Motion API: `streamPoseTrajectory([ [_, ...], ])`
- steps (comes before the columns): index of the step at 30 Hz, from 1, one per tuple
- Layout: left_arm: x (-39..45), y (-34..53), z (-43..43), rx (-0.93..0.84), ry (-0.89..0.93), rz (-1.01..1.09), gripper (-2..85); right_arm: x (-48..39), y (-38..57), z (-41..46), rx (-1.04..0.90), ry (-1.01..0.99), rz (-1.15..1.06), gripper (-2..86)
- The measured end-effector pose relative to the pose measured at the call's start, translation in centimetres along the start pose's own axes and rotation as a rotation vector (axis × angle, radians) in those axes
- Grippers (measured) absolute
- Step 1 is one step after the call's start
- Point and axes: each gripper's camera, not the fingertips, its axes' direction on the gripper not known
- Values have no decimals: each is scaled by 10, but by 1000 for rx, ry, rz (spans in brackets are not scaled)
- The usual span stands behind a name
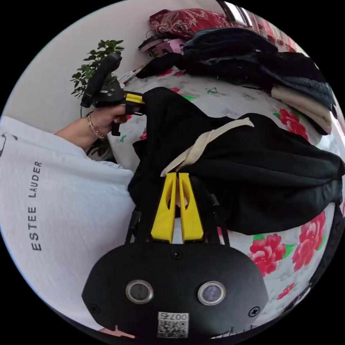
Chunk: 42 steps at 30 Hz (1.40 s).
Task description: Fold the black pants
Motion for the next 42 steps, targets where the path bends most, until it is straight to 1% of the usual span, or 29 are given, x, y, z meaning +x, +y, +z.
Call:
streamPoseTrajectory([
  [2, -34, 17, -37, 81, -33, -98, 42, -20, -8, -5, 27, -166, -73, 14],
  [4, -67, 39, -70, 139, -86, -210, 42, -31, -15, -9, 51, -192, -110, 26],
  [6, -104, 73, -106, 196, -153, -366, 42, -12, -23, -19, 67, -128, -82, 42],
  [7, -111, 81, -112, 204, -169, -394, 42, -2, -23, -23, 82, -94, -57, 45],
  [9, -125, 108, -122, 211, -211, -455, 43, 60, -19, -44, 135, 68, 116, 60],
  [10, -127, 114, -122, 211, -221, -471, 43, 78, -18, -51, 141, 98, 169, 64],
  [12, -133, 132, -118, 205, -204, -537, 44, 147, -12, -77, 174, 212, 349, 77],
  [13, -133, 136, -117, 207, -198, -550, 44, 163, -11, -84, 185, 240, 390, 80],
  [15, -134, 144, -116, 227, -204, -587, 47, 227, -4, -111, 249, 319, 554, 92],
  [18, -142, 148, -114, 212, -187, -639, 51, 297, -6, -133, 275, 338, 689, 101],
  [21, -148, 148, -113, 187, -185, -661, 49, 348, -22, -146, 259, 422, 714, 102],
  [25, -145, 138, -116, 141, -237, -634, 45, 395, -41, -143, 219, 452, 723, 90],
  [26, -144, 134, -119, 149, -242, -633, 44, 409, -43, -131, 172, 432, 740, 78],
  [29, -146, 121, -135, 220, -189, -626, 41, 435, -36, -93, 14, 270, 770, 38],
  [30, -145, 114, -146, 252, -181, -603, 40, 432, -30, -93, 10, 295, 748, 21],
  [31, -145, 111, -153, 272, -184, -591, 39, 427, -26, -100, 49, 324, 728, 17],
  [33, -146, 100, -187, 374, -170, -542, 38, 407, 3, -154, 295, 294, 657, 6],
  [34, -146, 98, -197, 404, -164, -525, 38, 400, 14, -172, 370, 278, 642, 4],
  [36, -134, 97, -238, 528, -172, -422, 37, 366, 72, -248, 679, 259, 584, 1],
  [37, -129, 99, -247, 555, -182, -386, 37, 356, 89, -266, 745, 262, 571, 0],
  [39, -105, 116, -275, 604, -252, -267, 38, 310, 171, -322, 966, 316, 507, -1],
  [40, -100, 123, -278, 601, -271, -248, 38, 299, 192, -332, 1000, 331, 497, -1],
  [42, -88, 153, -279, 563, -269, -212, 40, 261, 277, -349, 1054, 413, 529, 0],
])
